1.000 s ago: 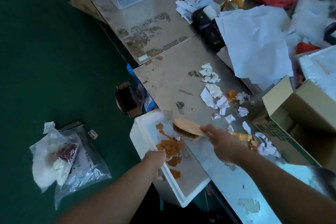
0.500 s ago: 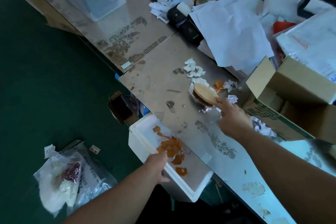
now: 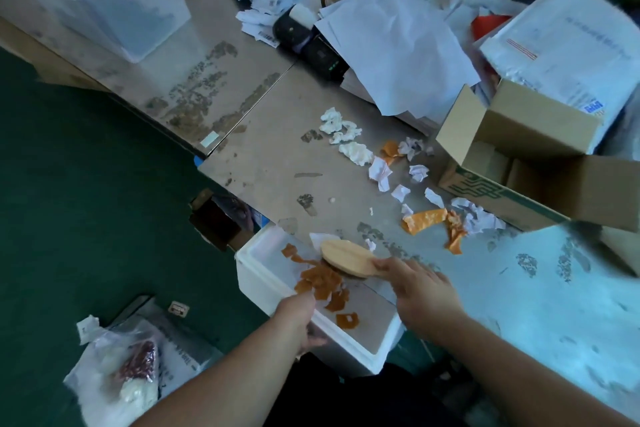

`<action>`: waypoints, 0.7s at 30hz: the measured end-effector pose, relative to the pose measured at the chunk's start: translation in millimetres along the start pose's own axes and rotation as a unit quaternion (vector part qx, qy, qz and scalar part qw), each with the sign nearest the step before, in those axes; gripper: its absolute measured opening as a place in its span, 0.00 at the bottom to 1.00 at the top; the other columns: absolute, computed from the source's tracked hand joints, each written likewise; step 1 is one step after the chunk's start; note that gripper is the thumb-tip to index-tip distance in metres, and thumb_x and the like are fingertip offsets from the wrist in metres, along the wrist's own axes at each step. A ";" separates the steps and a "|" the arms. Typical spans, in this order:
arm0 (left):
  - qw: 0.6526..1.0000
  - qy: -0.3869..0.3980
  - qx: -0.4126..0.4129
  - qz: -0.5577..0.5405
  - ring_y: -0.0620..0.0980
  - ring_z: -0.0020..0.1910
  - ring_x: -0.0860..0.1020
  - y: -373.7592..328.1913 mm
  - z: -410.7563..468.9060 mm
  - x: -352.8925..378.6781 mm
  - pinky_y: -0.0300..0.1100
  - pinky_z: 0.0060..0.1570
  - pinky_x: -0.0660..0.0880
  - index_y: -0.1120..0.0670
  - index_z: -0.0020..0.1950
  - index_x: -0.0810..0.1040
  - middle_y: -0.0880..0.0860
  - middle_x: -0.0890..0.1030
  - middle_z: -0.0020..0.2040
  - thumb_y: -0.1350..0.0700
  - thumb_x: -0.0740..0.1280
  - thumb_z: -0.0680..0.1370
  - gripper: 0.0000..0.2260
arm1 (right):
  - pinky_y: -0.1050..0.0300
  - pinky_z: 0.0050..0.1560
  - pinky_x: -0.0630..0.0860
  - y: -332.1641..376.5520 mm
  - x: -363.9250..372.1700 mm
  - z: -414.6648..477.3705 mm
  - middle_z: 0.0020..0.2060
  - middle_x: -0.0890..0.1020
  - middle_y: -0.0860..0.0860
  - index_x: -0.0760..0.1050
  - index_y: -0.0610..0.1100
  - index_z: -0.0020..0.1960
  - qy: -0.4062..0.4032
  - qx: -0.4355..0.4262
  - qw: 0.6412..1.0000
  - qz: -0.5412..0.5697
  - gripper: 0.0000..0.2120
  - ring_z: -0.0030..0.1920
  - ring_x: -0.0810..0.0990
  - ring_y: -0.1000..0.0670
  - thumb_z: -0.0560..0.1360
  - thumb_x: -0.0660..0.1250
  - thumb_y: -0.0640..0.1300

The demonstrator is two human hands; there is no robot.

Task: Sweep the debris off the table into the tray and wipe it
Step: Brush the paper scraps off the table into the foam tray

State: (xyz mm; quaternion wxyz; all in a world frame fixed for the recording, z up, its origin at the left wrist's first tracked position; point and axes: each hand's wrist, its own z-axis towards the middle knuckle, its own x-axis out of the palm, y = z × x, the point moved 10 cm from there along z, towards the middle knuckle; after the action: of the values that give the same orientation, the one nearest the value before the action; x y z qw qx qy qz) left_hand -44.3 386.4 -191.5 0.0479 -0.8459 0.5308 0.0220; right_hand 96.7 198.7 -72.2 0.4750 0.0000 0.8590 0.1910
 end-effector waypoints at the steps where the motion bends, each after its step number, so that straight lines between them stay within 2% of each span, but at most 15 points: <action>1: 1.000 0.001 -0.002 0.003 0.67 0.54 0.79 -0.5 0.1 0.2 0.65 0.41 0.83 0.59 0.62 0.76 0.64 0.78 0.58 0.53 0.68 0.78 0.15 | 0.48 0.65 0.68 -0.8 -4.4 -1.4 0.64 0.77 0.59 0.67 0.65 0.69 -0.001 -0.009 1.000 0.004 0.24 0.64 0.76 0.51 0.78 0.57 0.43; 3: 1.000 0.005 -0.003 0.007 0.67 0.54 0.79 -1.6 -2.5 0.7 0.65 0.43 0.83 0.59 0.60 0.77 0.64 0.79 0.57 0.55 0.69 0.77 0.14 | 0.51 0.60 0.68 -4.7 -14.6 -2.2 0.61 0.80 0.58 0.70 0.64 0.68 -0.017 -0.015 1.000 0.019 0.23 0.60 0.77 0.51 0.77 0.57 0.46; 6: 1.000 0.006 -0.001 -0.005 0.66 0.53 0.80 -4.0 -7.7 1.3 0.66 0.48 0.82 0.61 0.57 0.76 0.64 0.79 0.54 0.56 0.69 0.79 0.10 | 0.51 0.55 0.69 -21.7 -34.1 2.9 0.55 0.81 0.55 0.72 0.64 0.68 -0.095 0.019 0.993 0.065 0.26 0.55 0.79 0.47 0.77 0.60 0.39; 9: 1.000 -0.003 -0.008 0.001 0.66 0.53 0.80 -5.0 -12.1 -1.0 0.66 0.50 0.82 0.62 0.56 0.74 0.65 0.78 0.53 0.57 0.68 0.81 0.09 | 0.48 0.57 0.71 -42.4 -43.5 15.9 0.58 0.80 0.51 0.68 0.64 0.70 -0.137 0.078 0.985 0.074 0.26 0.57 0.78 0.43 0.78 0.58 0.40; 14: 1.000 -0.003 -0.016 -0.014 0.66 0.51 0.78 -3.1 -15.1 -1.6 0.67 0.53 0.81 0.61 0.54 0.73 0.64 0.75 0.52 0.59 0.67 0.82 0.07 | 0.45 0.64 0.68 -51.7 -27.8 26.3 0.64 0.77 0.50 0.63 0.64 0.72 -0.083 0.122 0.989 0.030 0.28 0.64 0.75 0.43 0.78 0.57 0.41; 21: 1.000 0.008 0.001 -0.007 0.64 0.48 0.78 -5.0 -8.6 -0.3 0.67 0.56 0.80 0.61 0.56 0.74 0.64 0.74 0.52 0.58 0.68 0.81 0.08 | 0.46 0.65 0.67 -15.7 14.7 -3.4 0.65 0.76 0.55 0.61 0.65 0.73 -0.034 0.074 0.996 0.038 0.26 0.66 0.74 0.48 0.80 0.54 0.43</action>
State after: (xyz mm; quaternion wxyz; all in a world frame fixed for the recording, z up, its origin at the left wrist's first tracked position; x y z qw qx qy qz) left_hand -40.0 388.0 -182.6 0.0449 -0.8499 0.5249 0.0142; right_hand 88.7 185.7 -87.7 0.4952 0.0739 0.8535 0.1447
